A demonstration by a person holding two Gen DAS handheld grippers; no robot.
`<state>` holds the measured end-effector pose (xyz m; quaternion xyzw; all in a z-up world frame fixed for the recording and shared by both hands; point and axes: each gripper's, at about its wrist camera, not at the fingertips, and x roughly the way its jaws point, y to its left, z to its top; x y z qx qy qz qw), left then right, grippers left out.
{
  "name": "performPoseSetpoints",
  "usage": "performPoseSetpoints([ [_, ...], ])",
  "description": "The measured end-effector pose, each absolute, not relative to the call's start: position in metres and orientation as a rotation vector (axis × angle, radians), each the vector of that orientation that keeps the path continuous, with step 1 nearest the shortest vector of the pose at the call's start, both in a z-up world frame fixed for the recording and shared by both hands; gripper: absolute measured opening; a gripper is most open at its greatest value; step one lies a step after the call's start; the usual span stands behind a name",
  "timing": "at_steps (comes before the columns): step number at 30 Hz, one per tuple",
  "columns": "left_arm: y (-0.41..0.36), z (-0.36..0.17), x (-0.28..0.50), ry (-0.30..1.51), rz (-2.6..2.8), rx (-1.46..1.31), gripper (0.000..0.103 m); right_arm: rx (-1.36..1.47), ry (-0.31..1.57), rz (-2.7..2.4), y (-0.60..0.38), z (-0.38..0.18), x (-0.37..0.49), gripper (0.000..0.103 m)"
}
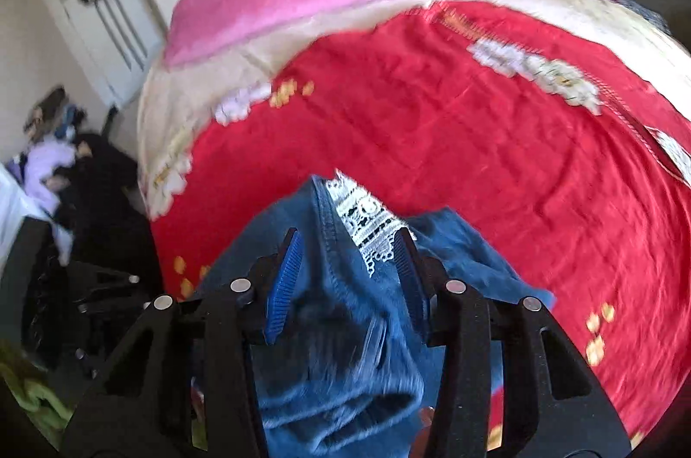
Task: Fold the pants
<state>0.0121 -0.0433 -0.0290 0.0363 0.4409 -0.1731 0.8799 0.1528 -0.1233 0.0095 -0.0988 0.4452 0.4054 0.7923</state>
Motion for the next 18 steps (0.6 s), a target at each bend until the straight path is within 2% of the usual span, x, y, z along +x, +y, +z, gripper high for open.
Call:
performPoseSetpoints([
  [1,-0.043,-0.03,0.012,0.919,-0.36,0.077,0.032,-0.242,0.991,0.874,-0.117,0.0,0.154,0.036],
  [2,-0.041,-0.029,0.012,0.919,-0.363,0.07,0.032,-0.266,1.009,0.874,-0.115,-0.005,0.154,0.028],
  [3,-0.04,-0.029,0.011,0.92,-0.368,0.059,0.032,-0.326,1.016,0.871,-0.108,-0.012,0.148,0.003],
  [8,-0.038,-0.03,0.012,0.915,-0.373,0.041,0.032,-0.389,0.869,0.786,-0.095,0.011,0.132,0.003],
  [14,-0.04,-0.03,0.011,0.913,-0.371,0.03,0.033,-0.529,0.898,0.689,-0.071,-0.027,0.148,0.003],
  [18,-0.039,-0.028,0.01,0.914,-0.372,0.027,0.034,-0.413,0.866,0.676,-0.088,-0.017,0.145,0.008],
])
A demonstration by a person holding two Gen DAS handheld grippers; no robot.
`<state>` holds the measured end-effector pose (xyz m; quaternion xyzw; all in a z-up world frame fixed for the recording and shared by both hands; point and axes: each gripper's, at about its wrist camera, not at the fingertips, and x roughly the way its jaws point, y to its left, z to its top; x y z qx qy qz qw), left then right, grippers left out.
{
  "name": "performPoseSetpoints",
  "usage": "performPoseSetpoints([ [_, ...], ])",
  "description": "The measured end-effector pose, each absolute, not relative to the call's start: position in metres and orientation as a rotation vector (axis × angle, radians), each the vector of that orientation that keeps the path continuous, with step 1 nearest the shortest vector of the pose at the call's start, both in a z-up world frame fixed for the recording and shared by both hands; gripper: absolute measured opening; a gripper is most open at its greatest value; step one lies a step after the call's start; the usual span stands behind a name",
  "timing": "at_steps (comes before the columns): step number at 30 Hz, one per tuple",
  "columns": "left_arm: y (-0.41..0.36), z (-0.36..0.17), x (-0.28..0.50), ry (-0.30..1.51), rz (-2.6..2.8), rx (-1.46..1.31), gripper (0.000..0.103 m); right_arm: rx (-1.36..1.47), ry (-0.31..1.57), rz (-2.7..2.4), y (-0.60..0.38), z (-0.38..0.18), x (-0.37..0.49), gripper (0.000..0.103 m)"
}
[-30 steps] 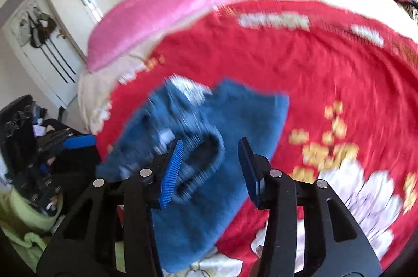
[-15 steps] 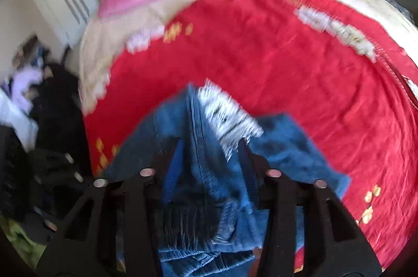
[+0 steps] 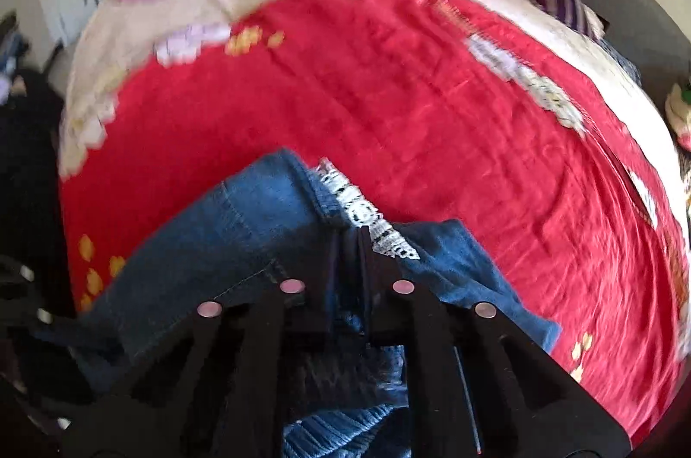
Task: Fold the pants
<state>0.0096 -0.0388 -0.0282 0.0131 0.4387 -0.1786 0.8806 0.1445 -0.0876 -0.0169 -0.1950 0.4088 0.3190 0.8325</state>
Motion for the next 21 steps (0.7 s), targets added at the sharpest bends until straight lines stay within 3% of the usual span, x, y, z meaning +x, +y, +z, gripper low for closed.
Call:
performPoseSetpoints([
  [1,-0.038,-0.027,0.009,0.915,-0.374,0.019,0.035,-0.362,0.857,0.677,-0.097,-0.009,0.142,0.011],
  [4,-0.034,-0.021,0.005,0.91,-0.386,-0.007,0.05,-0.249,0.808,0.694,-0.123,0.014,0.128,0.019],
  [9,-0.022,-0.007,0.0,0.887,-0.348,-0.02,0.059,-0.185,0.705,0.739,-0.159,0.047,0.082,0.039],
  [11,-0.018,0.0,-0.001,0.871,-0.335,-0.028,0.066,-0.186,0.671,0.736,-0.17,0.054,0.065,0.042],
  [14,-0.015,0.007,0.0,0.857,-0.319,-0.027,0.068,-0.155,0.645,0.745,-0.19,0.058,0.041,0.049],
  [16,-0.013,0.011,0.001,0.854,-0.299,-0.025,0.078,-0.151,0.639,0.742,-0.197,0.057,0.031,0.053],
  [21,-0.011,0.017,0.002,0.843,-0.276,-0.02,0.078,-0.18,0.624,0.737,-0.207,0.052,0.002,0.063],
])
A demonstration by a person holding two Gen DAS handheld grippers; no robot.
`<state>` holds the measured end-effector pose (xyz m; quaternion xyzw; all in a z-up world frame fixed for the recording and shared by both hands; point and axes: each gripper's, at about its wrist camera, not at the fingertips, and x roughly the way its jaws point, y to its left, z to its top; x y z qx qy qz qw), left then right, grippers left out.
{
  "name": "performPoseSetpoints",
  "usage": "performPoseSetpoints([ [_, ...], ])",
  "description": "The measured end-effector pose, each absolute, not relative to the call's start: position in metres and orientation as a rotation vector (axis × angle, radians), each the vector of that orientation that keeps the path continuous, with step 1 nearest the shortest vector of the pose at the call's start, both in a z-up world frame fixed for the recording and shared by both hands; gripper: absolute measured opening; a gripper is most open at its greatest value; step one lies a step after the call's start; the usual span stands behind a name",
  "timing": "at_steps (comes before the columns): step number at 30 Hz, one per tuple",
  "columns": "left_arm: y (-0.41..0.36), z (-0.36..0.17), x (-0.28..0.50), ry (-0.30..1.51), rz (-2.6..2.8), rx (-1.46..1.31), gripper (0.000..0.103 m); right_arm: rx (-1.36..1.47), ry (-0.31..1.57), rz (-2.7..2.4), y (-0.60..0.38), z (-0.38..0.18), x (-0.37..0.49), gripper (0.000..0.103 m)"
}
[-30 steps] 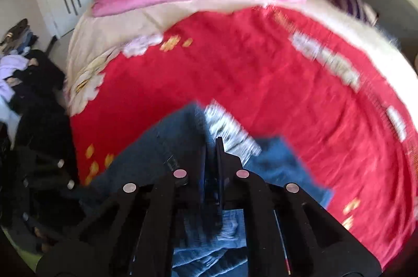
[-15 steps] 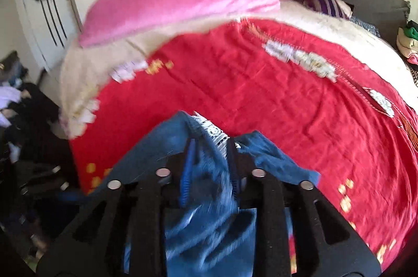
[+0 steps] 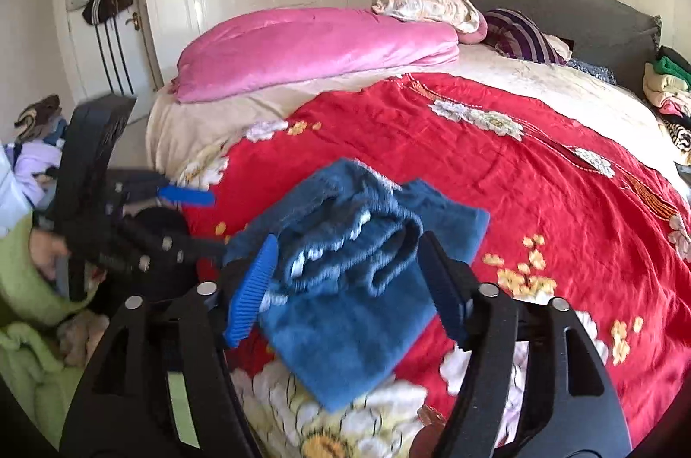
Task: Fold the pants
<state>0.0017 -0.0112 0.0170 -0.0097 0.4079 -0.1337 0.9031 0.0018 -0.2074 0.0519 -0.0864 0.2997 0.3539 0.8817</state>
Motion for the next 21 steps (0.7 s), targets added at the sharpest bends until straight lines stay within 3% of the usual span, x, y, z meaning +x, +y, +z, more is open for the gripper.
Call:
performPoseSetpoints([
  [6,-0.011,0.019,0.005,0.843,-0.255,-0.02,0.078,-0.213,0.63,0.76,-0.21,0.039,-0.024,0.069],
  [21,0.014,0.026,0.061,0.892,-0.183,-0.051,0.078,-0.334,0.659,0.953,-0.144,0.002,-0.051,0.068],
])
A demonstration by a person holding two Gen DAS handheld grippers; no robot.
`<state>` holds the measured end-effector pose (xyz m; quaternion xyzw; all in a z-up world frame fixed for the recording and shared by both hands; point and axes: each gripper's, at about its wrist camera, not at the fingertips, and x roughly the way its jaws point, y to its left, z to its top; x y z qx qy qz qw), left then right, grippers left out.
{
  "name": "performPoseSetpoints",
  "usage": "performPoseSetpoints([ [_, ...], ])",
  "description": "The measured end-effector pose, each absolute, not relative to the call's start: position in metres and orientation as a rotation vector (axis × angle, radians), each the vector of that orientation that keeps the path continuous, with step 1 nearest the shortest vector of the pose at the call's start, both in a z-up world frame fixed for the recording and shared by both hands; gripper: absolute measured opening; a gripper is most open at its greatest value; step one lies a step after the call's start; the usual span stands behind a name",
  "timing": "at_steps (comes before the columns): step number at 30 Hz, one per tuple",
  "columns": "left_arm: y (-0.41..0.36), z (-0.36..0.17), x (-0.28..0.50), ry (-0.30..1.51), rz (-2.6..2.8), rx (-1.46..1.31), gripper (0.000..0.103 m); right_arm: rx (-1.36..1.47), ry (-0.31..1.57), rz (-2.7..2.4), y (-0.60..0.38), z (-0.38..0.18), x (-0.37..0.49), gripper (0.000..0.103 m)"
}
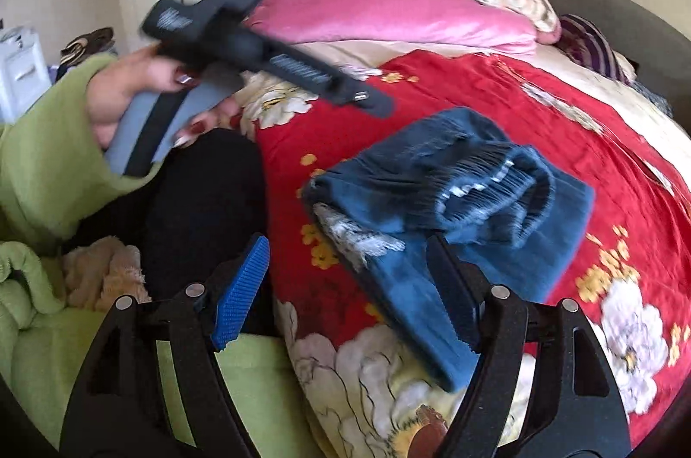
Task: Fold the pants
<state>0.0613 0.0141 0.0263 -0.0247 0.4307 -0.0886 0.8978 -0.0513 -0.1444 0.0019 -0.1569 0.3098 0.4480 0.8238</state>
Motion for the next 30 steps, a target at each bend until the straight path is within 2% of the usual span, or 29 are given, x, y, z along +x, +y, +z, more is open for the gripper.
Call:
performPoseSetpoints([
  [5,0.01,0.023,0.087,0.924,-0.213,-0.057,0.078,-0.393,0.64,0.999,-0.119,0.0,-0.044,0.061],
  [8,0.0,0.019,0.103,0.933,-0.233,-0.04,0.078,-0.476,0.654,1.001,-0.101,-0.007,-0.038,0.049],
  [9,-0.003,0.017,0.11,0.94,-0.242,-0.033,0.078,-0.494,0.653,1.009,-0.096,-0.008,-0.037,0.042],
  [11,-0.009,0.012,0.118,0.954,-0.249,-0.02,0.057,-0.539,0.646,1.023,-0.087,-0.012,-0.037,0.032],
  [13,-0.015,0.005,0.126,0.977,-0.259,-0.005,0.054,-0.615,0.633,0.995,-0.076,-0.018,-0.035,0.026],
  [17,-0.025,-0.008,0.133,0.993,-0.252,0.034,0.054,-0.682,0.614,0.994,-0.066,-0.021,-0.03,0.025],
  [19,-0.026,-0.012,0.135,0.994,-0.25,0.035,0.054,-0.679,0.639,1.007,-0.065,-0.025,-0.023,0.011],
  [22,-0.025,-0.015,0.136,0.992,-0.254,0.031,0.056,-0.613,0.698,1.06,-0.071,-0.023,-0.019,0.003],
  [25,-0.023,-0.015,0.136,0.988,-0.262,0.02,0.057,-0.544,0.72,1.11,-0.088,-0.017,-0.024,0.003],
  [30,-0.024,-0.017,0.134,0.973,-0.259,0.007,0.057,-0.54,0.756,1.06,-0.092,-0.038,-0.026,0.003],
])
